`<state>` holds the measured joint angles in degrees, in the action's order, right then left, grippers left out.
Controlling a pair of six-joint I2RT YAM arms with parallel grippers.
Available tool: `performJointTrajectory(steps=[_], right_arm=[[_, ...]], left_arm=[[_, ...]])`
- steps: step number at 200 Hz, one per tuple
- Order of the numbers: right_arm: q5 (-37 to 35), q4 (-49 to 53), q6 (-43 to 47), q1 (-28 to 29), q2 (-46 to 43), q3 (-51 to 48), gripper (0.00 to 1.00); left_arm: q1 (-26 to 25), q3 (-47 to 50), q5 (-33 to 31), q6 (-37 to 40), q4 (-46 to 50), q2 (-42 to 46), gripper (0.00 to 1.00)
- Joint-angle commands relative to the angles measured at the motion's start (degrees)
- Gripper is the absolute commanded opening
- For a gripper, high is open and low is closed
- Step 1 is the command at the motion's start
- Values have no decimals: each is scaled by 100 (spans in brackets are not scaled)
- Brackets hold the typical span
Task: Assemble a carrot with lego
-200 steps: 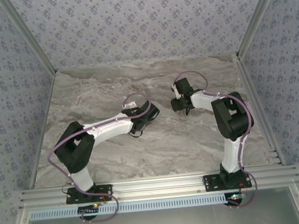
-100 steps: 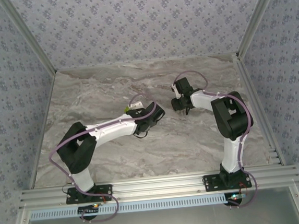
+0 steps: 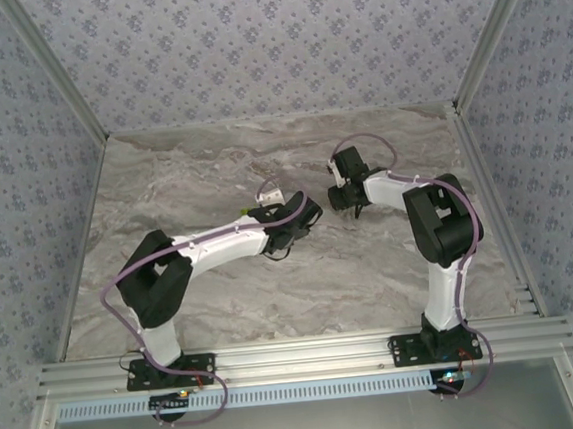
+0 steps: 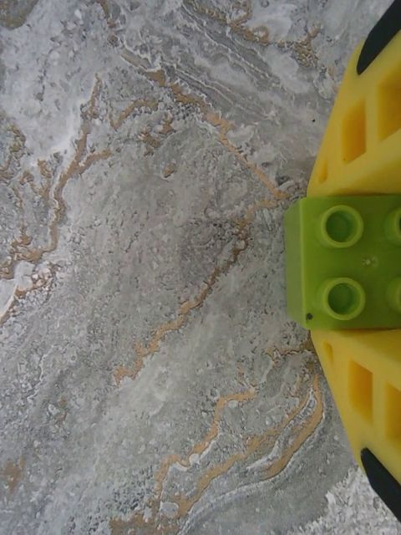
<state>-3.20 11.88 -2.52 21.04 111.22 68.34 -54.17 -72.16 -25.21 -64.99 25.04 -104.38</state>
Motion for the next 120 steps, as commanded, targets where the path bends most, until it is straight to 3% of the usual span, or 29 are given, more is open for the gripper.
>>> performJointTrajectory(steps=[1,62,120], right_arm=[[-15,202,-3,6,98,177,39],[6,304,6,1,173,268,34],[-11,179,24,36,80,128,29]], left_arm=[[-50,-158,104,193,-267,-126,63],[-57,-354,412,368,-508,-245,63],[-132,-139,635,913,-779,824,63]])
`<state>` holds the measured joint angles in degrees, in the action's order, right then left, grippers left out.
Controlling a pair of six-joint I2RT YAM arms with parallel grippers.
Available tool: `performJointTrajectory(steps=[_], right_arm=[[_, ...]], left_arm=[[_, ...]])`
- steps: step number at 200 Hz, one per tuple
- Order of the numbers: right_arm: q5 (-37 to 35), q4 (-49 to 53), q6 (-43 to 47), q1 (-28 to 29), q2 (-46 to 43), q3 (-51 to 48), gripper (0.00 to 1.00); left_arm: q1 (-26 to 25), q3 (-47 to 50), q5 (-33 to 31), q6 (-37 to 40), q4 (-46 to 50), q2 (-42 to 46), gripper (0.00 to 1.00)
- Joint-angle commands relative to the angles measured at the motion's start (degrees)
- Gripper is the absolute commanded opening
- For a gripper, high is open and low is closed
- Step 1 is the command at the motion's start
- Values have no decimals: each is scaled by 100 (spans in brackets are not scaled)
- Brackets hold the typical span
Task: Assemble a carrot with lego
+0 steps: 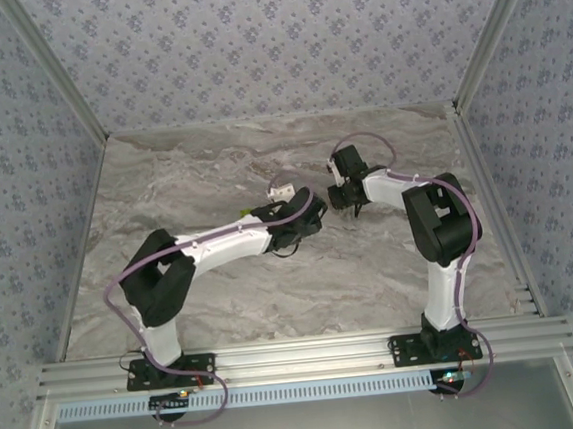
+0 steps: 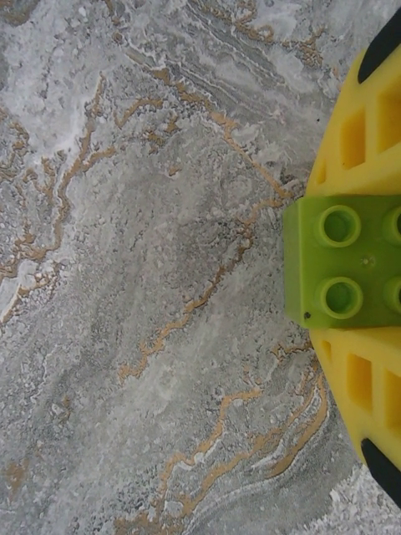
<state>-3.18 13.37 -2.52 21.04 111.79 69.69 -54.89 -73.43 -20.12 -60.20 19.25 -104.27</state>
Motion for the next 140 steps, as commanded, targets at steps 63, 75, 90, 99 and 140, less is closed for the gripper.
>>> performJointTrajectory(steps=[63,75,90,99,140], right_arm=[[-390,-1294,-388,457,-1188,-1773,29],[-484,-1762,-586,608,-1456,-2264,30],[-789,-2256,-644,928,-1674,-2738,31],[-991,-2473,-644,1089,-1729,-2909,32],[-1246,-3128,-745,1389,-1692,-3409,36]], left_arm=[[-17,298,-997,2140,682,2744,66],[101,557,-1063,2661,511,3091,66],[371,996,-1109,3114,291,3540,67],[573,1317,-1037,3303,92,3809,68],[1594,2263,-402,3240,-263,4638,69]])
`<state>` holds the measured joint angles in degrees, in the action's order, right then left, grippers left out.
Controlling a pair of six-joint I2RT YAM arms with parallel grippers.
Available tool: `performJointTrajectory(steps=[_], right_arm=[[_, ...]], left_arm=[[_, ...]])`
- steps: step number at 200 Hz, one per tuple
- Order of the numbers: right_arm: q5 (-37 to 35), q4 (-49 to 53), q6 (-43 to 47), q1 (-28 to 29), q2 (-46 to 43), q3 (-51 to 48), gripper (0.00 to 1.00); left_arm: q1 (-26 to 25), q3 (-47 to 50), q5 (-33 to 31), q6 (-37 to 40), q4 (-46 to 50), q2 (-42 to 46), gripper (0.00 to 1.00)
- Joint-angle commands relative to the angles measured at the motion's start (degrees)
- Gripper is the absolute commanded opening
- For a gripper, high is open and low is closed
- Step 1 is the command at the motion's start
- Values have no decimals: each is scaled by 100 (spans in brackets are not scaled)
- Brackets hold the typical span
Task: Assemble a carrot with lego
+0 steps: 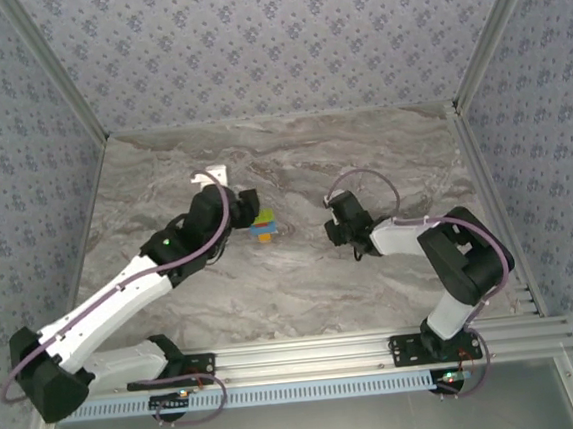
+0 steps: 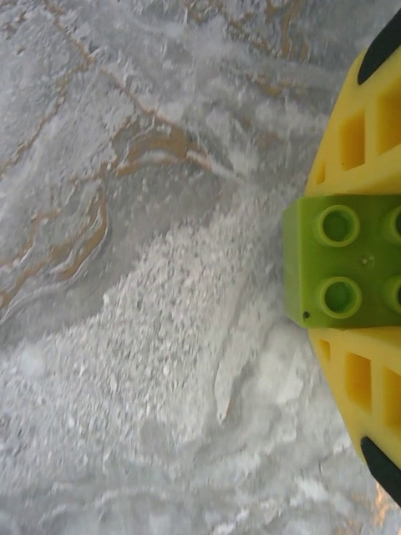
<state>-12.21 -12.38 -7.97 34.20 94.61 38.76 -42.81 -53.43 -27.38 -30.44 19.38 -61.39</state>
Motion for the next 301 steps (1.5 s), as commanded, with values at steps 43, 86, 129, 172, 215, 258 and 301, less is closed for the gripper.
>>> performJointTrajectory(steps=[43,86,129,172,215,258,301], right_arm=[[-459,-1355,-284,142,110,-864,44],[-639,-2035,-326,272,184,-1321,45],[-719,-2545,-326,429,555,-1551,42],[-603,-2654,-338,479,682,-1592,26],[-286,-1826,-164,486,-95,-1379,24],[-51,-1168,47,406,-635,-1098,24],[65,-1039,15,386,-694,-990,24]], left_arm=[[753,578,600,301,-341,649,70],[890,689,634,491,-452,781,70],[1159,947,677,654,-773,841,70],[1368,1300,1017,1295,-1134,989,71],[1386,2241,2398,2375,-2044,1793,92],[1248,2360,2978,2642,-2097,1236,98],[1111,2284,3200,3076,-2325,288,97]])
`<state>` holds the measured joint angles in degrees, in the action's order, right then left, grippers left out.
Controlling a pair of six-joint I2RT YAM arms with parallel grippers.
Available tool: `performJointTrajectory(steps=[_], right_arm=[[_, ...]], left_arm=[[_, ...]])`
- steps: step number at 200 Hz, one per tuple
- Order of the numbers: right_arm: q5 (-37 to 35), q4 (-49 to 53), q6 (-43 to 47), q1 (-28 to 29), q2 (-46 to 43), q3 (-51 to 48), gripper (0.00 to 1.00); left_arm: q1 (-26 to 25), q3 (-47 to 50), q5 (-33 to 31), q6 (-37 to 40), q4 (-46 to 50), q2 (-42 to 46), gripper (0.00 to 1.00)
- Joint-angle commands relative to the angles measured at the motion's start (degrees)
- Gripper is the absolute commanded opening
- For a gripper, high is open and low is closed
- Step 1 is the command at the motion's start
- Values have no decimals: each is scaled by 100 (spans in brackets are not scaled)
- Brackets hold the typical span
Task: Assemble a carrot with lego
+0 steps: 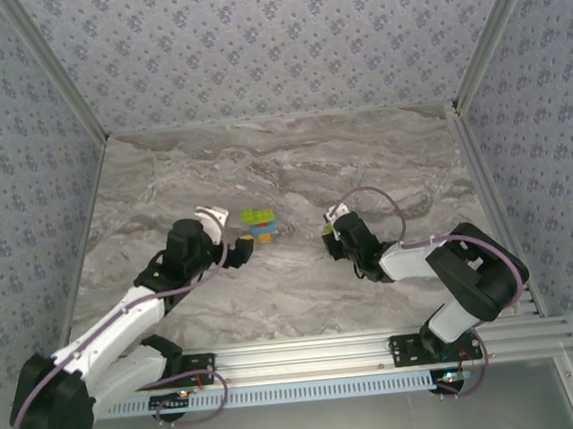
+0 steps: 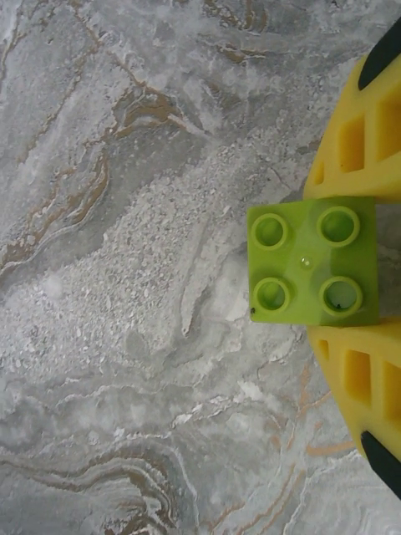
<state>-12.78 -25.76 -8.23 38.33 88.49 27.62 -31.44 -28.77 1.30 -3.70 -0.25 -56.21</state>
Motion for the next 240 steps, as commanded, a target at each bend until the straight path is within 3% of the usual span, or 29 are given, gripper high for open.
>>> performJointTrajectory(steps=[1,66,127,240], right_arm=[[119,299,36,-27,-80,123,24],[201,517,84,-29,-86,276,24],[317,625,137,-38,-55,432,23],[539,660,170,-80,129,525,23]], left_arm=[[-23,-181,343,418,-366,-240,97],[-22,-182,489,947,-1200,-992,98],[172,-809,682,1318,-1268,-1968,97],[382,-1547,1301,1528,-1085,-2929,97]])
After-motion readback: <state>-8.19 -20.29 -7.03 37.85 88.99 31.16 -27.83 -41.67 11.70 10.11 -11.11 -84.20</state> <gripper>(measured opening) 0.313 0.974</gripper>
